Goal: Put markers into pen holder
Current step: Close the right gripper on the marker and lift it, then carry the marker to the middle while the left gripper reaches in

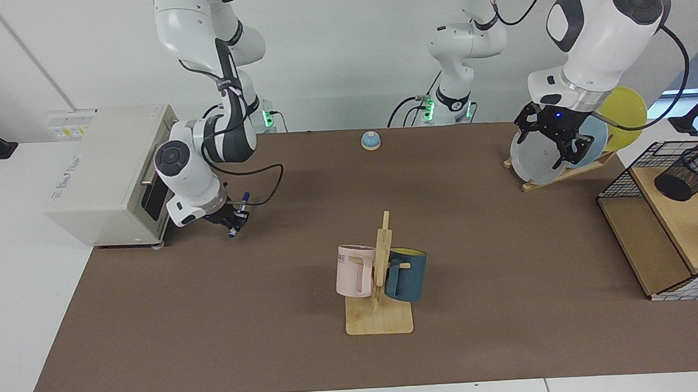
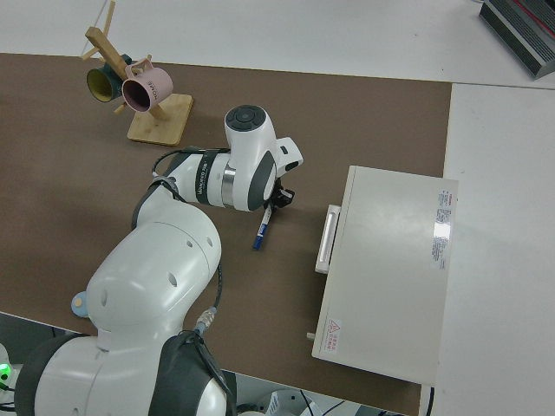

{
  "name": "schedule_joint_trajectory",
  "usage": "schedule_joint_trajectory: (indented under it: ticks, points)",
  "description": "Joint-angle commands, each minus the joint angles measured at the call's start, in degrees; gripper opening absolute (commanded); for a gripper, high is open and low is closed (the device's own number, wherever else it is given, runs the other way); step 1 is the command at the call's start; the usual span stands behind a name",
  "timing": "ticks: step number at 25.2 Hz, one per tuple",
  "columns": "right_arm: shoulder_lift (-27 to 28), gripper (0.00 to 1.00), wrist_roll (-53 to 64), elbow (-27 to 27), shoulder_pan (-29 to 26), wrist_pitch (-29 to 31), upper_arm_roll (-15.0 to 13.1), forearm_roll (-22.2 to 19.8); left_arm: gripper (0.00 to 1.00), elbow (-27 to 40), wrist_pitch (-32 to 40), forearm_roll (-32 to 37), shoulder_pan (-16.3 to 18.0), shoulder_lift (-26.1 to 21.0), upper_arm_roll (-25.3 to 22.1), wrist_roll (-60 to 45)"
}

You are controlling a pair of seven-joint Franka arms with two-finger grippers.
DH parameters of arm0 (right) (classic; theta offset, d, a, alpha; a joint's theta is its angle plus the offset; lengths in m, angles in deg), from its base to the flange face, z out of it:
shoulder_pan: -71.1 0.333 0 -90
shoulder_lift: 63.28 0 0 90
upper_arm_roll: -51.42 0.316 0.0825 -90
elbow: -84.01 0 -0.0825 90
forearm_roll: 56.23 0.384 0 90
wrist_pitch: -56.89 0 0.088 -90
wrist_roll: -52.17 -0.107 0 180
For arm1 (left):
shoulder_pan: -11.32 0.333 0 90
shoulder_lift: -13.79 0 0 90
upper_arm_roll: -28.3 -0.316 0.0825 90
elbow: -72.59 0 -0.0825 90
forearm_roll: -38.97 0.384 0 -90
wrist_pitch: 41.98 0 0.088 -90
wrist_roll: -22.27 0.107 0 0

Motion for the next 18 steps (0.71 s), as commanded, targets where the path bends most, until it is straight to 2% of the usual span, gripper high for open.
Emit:
schedule_joint_trajectory:
  ticks: [1, 6, 12, 18]
  points:
    - [-2.65, 0.0, -12.99, -8.29, 1.51, -10.55, 0.28, 8.2, 1.0, 2.14, -1.64, -0.66, -0.48, 1.4, -0.1, 4.87]
    - [-3.88, 0.0, -25.37, -9.97, 2.3, -12.41, 0.45, 20.16, 1.0, 1.88, -0.5, -0.83, -0.48, 1.4, -0.02, 9.62]
    - [-5.47, 0.0, -39.62, -10.06, 4.41, -11.62, 0.45, 26.76, 1.0, 0.21, 1.7, -3.03, -0.74, 1.4, 0.42, 9.54]
    - [-6.09, 0.0, -52.88, -10.06, 9.68, -9.78, 0.45, 33.09, 1.0, -1.46, 2.06, -3.12, -0.65, 1.4, 4.28, 8.31]
